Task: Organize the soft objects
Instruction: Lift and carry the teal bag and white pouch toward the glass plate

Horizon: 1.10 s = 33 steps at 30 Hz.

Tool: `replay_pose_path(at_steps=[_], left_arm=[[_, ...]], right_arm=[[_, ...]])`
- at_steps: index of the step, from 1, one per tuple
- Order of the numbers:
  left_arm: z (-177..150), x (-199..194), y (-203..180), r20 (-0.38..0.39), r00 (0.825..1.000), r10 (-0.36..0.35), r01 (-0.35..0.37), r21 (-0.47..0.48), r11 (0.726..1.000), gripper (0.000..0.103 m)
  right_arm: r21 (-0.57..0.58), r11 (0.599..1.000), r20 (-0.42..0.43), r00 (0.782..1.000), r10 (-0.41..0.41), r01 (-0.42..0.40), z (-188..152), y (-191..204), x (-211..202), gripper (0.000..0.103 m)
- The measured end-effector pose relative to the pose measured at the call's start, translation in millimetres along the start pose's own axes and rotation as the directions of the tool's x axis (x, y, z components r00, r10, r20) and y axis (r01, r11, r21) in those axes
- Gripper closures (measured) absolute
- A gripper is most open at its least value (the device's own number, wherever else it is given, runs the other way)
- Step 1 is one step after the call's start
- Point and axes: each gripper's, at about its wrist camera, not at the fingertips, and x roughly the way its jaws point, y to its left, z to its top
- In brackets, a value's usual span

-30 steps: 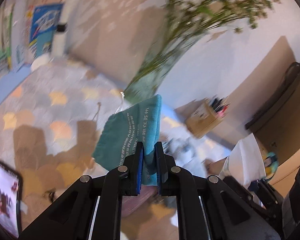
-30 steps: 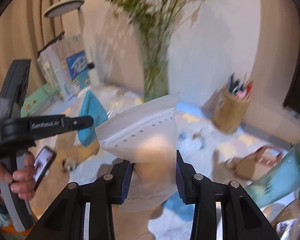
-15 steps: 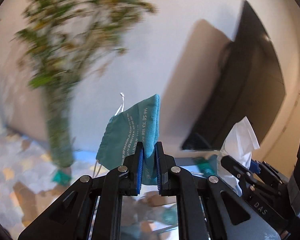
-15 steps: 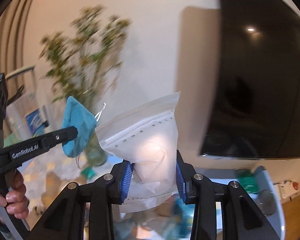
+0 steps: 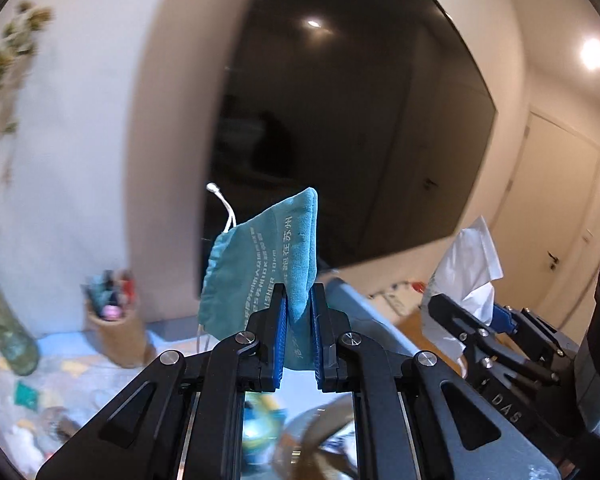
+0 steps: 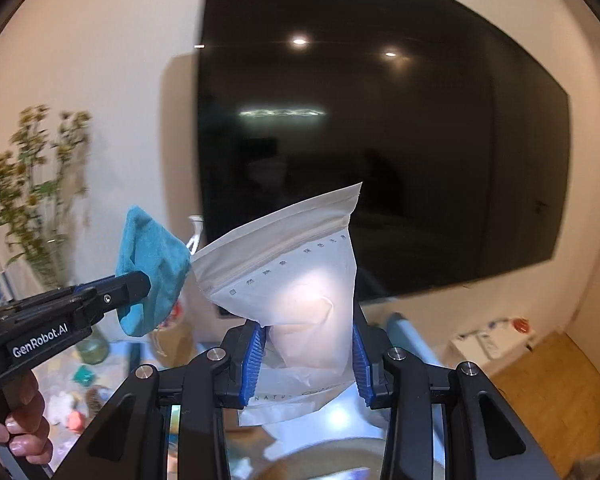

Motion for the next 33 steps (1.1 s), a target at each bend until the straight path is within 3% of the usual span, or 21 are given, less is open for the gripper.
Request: replay_pose_path(at_steps=[7,13,16,18,24,28,33], left_arm=[[-30,39,-51,-0.134,0.987,-0.085,0.093,0.053,0.994,0.095],[-66,54,-83,-0.253,0.957,-0.14,0.172,0.106,0.979,0.095],[-87,60,-86,-0.319,0.937,-0.139,0.181,0.107,0.978,0.095],[-103,68,-84,-0.383,0.914,-0.134,0.183,0.095,0.979,0.095],[-135,74,-89,-0.478,0.871,-0.117,0.185,0.097,0.978,0.095],[-150,79,-87,-0.514,0.852,-0.106,0.175,0.089,0.98,0.095],[-153,80,-81,-0.531,0.842,-0.097,0.159,0.072,0.985,0.094]], right_arm=[[0.066,0.993,-0.079,0.992,-0.094,0.099,-34,-54,-11,0.065],[0.118,0.983,-0.171,0.978,-0.12,0.141,-69,-81,-13,0.065],[0.127,0.98,-0.213,0.969,-0.123,0.153,-84,-85,-10,0.065],[0.137,0.979,-0.245,0.963,-0.116,0.153,-97,-85,-8,0.065],[0.15,0.98,-0.332,0.94,-0.072,0.128,-128,-82,3,0.065],[0.151,0.982,-0.372,0.927,-0.051,0.115,-143,-79,9,0.065],[0.186,0.977,-0.396,0.918,-0.026,0.108,-152,-80,13,0.065]])
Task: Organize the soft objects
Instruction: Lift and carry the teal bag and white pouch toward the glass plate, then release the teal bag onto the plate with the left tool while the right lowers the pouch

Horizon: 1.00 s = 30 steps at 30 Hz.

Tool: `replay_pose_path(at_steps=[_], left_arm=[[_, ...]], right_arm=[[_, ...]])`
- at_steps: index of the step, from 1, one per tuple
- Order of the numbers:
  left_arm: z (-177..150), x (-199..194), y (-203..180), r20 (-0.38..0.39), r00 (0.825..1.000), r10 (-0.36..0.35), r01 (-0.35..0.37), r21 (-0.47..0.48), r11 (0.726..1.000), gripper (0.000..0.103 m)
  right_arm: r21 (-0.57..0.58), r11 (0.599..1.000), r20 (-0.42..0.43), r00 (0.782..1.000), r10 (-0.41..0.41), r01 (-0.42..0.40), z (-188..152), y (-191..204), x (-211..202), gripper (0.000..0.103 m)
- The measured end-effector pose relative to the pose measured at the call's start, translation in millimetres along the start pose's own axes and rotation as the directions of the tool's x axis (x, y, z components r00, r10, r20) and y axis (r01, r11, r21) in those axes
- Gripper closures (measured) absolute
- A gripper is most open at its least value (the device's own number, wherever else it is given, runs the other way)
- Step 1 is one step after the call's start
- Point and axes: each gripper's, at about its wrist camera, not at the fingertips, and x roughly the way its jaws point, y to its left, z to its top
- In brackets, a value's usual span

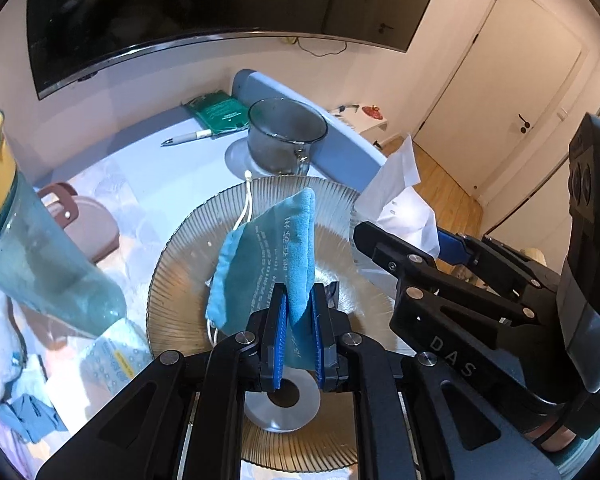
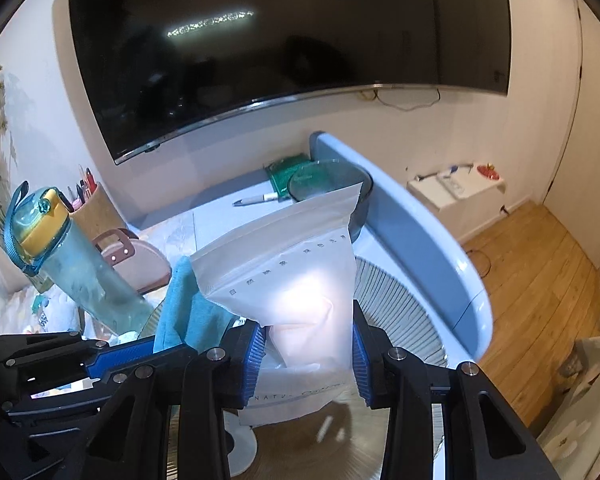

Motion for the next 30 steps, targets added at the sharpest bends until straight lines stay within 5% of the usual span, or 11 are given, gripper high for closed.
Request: replay_pose_path(at_steps=[3,7,10,15,23,30], left_arm=[[-3,1,1,-0.013,1.0,0.006,-0.006,-0.012,1.0,0.093],[-6,6,6,-0.057,0.998,0.024,-0.027,-0.041,0.999,0.079],[-7,8,15,-0.089,0.996,0.013,-0.021,-0.095,0.995,0.074],[-10,3,23,-0.094,0.993,0.066,-0.077,-0.111,0.991,0.044],[-15,-15,31,-0.041,0.999,0.007,-0.013,-0.154,0.988,0.031],[-17,-30,32,-0.004,1.0,-0.03,0.029,-0.149,0.988,0.03]], right_arm=[[-0.007,1.0,-0.008,1.0,-0.004,0.004,-2,2,0,0.065],[-0.015,1.0,-0.024,1.0,0.002,-0.002,-4,3,1,0.065],[0.005,1.0,-0.031,0.999,-0.006,0.007,-5,-2,1,0.051],[0.052,0.998,-0.04,0.999,0.026,-0.024,-4,-6,1,0.047],[0.063,0.997,-0.038,0.998,0.045,-0.043,-7,0,-3,0.043],[0.075,0.996,-0.017,0.999,0.05,-0.048,-8,5,-11,0.04]])
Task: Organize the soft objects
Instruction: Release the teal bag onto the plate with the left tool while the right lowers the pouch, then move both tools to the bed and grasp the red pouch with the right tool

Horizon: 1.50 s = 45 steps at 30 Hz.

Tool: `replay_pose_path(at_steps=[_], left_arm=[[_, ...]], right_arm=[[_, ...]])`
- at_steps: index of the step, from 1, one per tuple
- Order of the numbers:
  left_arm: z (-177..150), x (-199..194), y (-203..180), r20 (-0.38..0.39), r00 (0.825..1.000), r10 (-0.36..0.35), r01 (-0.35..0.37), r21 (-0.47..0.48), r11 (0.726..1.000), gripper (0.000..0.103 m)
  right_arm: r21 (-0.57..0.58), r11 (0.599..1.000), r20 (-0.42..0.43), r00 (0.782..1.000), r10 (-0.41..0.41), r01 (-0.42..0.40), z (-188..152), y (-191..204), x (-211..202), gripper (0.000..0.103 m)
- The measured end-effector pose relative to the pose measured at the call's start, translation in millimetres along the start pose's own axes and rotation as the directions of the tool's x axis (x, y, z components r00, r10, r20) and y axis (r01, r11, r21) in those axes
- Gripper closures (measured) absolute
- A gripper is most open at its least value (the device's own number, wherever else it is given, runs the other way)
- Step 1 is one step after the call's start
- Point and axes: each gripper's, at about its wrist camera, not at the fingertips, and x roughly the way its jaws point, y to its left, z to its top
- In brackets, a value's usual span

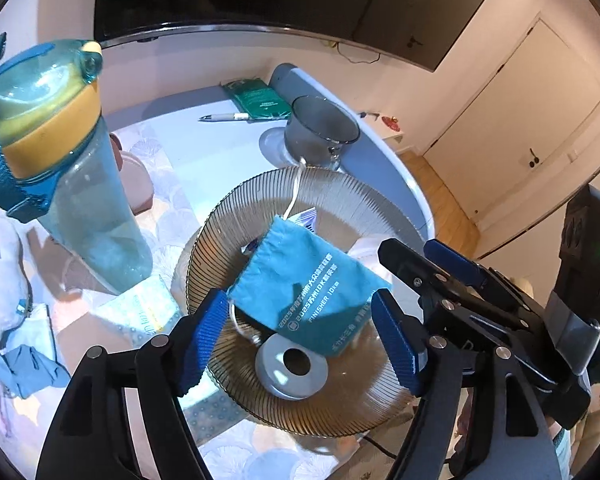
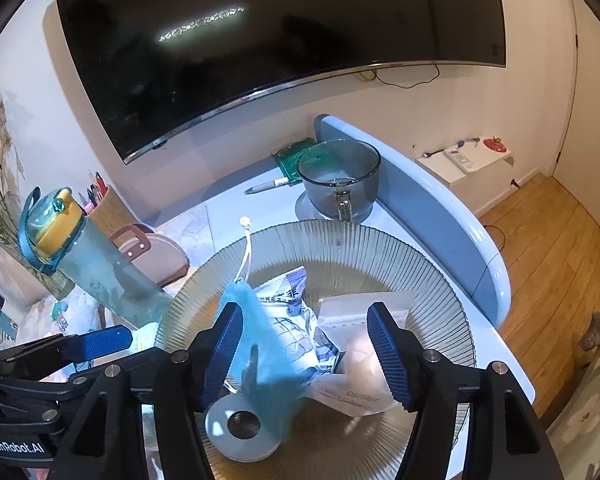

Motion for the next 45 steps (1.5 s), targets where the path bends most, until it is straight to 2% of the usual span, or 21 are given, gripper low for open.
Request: replay_pose_path(at_steps=[6,10,13,15,19,22,25,29,32,33,34,36,40,41,42,43,44,45], left_arm=[[-1,-12,3,0.023,0.998,-0.051,0.051,-0.011,0.999,0.03],[-1,-22,2,0.045,0.997,-0.06,0.06,0.0,0.998,0.03],[0,-36,2,0.064,0.994,-0.092,0.092,-0.007,0.996,0.03],[2,-53,2,0.094,0.992,-0.089,0.09,-0.005,0.996,0.03],[5,-85,8,0.169,0.976,-0.139,0.143,-0.008,0.99,0.026],[10,-109,16,0.228,0.961,-0.155,0.163,-0.018,0.986,0.026],[14,-134,26,0.289,0.947,-0.143,0.157,-0.024,0.987,0.025],[15,-169,46,0.372,0.925,-0.079,0.101,-0.04,0.994,0.025],[9,-198,74,0.45,0.893,0.005,0.039,-0.088,0.995,0.024],[6,-206,82,0.465,0.885,0.02,0.031,-0.102,0.994,0.022],[2,-217,96,0.489,0.871,0.052,0.014,-0.13,0.991,0.022],[-2,-230,118,0.508,0.853,0.123,-0.031,-0.187,0.982,0.022],[-17,-246,163,0.51,0.826,0.241,-0.099,-0.288,0.952,0.022],[-25,-251,180,0.514,0.808,0.287,-0.121,-0.333,0.935,0.021],[-33,-255,195,0.519,0.783,0.342,-0.15,-0.378,0.914,0.017],[-38,-257,204,0.52,0.768,0.374,-0.167,-0.401,0.901,0.014],[-46,-259,218,0.518,0.748,0.416,-0.191,-0.432,0.881,0.006],[-54,-258,231,0.504,0.741,0.444,-0.209,-0.455,0.866,0.001]], right_arm=[[0.043,0.999,0.016,1.0,0.004,-0.005,1,0,-7,0.036],[0.06,0.998,0.026,1.0,0.007,-0.009,2,4,-14,0.036],[0.048,0.999,0.032,0.999,0.0,-0.001,5,11,-21,0.036],[0.014,1.0,0.033,0.999,-0.008,0.008,8,20,-28,0.035],[-0.098,0.995,0.052,0.999,0.008,-0.003,21,44,-51,0.035],[-0.196,0.98,0.13,0.992,0.0,0.026,35,69,-80,0.034],[-0.177,0.984,0.209,0.978,0.026,0.011,43,89,-104,0.027],[-0.137,0.988,0.263,0.958,0.11,-0.075,48,119,-121,0.025],[-0.157,0.981,0.294,0.943,0.158,-0.115,48,154,-126,0.025],[-0.186,0.974,0.301,0.936,0.184,-0.132,48,168,-126,0.024],[-0.207,0.968,0.303,0.932,0.2,-0.14,48,179,-126,0.024],[-0.27,0.947,0.302,0.919,0.254,-0.173,47,206,-125,0.024],[-0.338,0.906,0.252,0.903,0.348,-0.254,48,252,-109,0.022],[-0.353,0.896,0.236,0.901,0.364,-0.27,46,264,-104,0.021],[-0.366,0.887,0.225,0.899,0.376,-0.28,45,273,-99,0.021],[-0.38,0.879,0.215,0.897,0.387,-0.288,41,281,-94,0.021],[-0.396,0.871,0.203,0.897,0.393,-0.292,39,290,-86,0.02],[-0.413,0.862,0.19,0.898,0.398,-0.295,36,301,-77,0.02]])
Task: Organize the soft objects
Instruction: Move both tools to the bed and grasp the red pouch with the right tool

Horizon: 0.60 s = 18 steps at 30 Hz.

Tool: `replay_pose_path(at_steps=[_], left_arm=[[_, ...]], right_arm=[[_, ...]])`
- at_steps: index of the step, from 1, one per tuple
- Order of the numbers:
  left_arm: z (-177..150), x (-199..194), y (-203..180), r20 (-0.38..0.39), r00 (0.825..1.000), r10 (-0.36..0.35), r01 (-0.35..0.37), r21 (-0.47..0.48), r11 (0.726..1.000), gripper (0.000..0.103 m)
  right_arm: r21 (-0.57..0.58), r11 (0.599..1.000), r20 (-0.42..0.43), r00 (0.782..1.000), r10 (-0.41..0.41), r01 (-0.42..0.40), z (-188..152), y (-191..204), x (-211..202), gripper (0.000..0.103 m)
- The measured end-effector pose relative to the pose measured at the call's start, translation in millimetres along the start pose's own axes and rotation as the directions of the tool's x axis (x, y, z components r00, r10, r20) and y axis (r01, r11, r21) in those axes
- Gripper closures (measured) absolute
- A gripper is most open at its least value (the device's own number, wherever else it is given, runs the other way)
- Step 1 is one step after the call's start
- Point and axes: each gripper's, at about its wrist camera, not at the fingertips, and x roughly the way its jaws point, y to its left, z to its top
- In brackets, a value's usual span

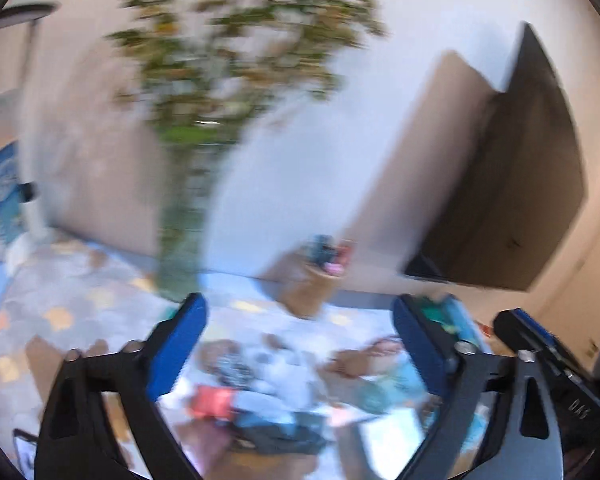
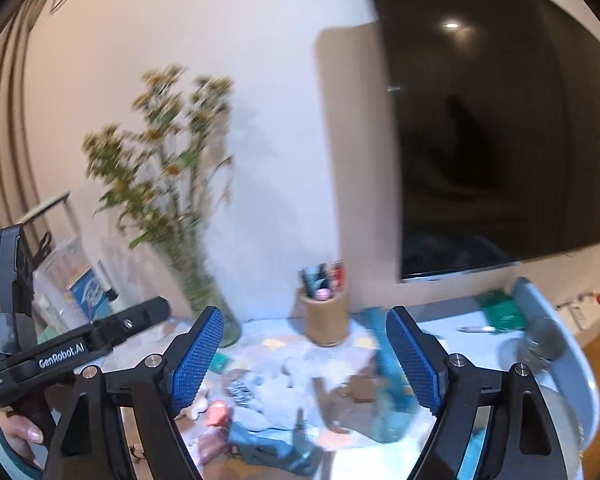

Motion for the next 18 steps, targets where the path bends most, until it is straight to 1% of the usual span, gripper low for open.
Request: replay_pose_path(at_steps=[1,3,4,6,7,9,11,13,14,16,18], left_arm=[[-3,4,9,-0.013,1.0,0.015,-0.015,-0.005,1.0,0.001],[-21,19,35,-0.097,0.992,0.078,-0.08,-0.02,0.997,0.001],[-29,24,41,-0.12,0.989,0.093,-0.096,-0.027,0.995,0.001],[-56,32,62,-0.175,0.979,0.105,-0.116,-0.052,0.992,0.001],[-71,38,74,-0.204,0.971,0.123,-0.139,-0.066,0.988,0.001],[-92,43,90,-0.241,0.957,0.159,-0.184,-0.086,0.979,0.001],[-105,48,101,-0.275,0.945,0.179,-0.213,-0.101,0.972,0.001],[-119,49,115,-0.309,0.931,0.193,-0.238,-0.116,0.964,0.001],[-125,48,120,-0.319,0.928,0.194,-0.244,-0.123,0.962,0.001],[-137,48,130,-0.341,0.919,0.197,-0.254,-0.131,0.958,0.001],[-146,43,134,-0.361,0.912,0.194,-0.255,-0.131,0.958,0.001]], right_arm=[[-0.012,1.0,-0.008,1.0,0.008,-0.008,-3,5,8,0.02],[-0.032,0.999,-0.039,0.999,0.036,-0.037,-9,16,32,0.019],[-0.035,0.998,-0.067,0.996,0.051,-0.054,-14,21,45,0.019],[-0.038,0.997,-0.103,0.992,0.068,-0.073,-23,26,62,0.019],[-0.043,0.995,-0.122,0.989,0.083,-0.088,-29,31,74,0.019],[-0.06,0.992,-0.154,0.983,0.097,-0.107,-41,37,89,0.019],[-0.091,0.989,-0.191,0.977,0.098,-0.117,-53,45,107,0.019],[-0.131,0.984,-0.245,0.966,0.082,-0.117,-67,52,125,0.019],[-0.153,0.981,-0.279,0.957,0.075,-0.121,-77,56,135,0.019],[-0.173,0.975,-0.316,0.946,0.076,-0.136,-89,59,144,0.019],[-0.2,0.966,-0.363,0.928,0.081,-0.163,-103,65,155,0.019]])
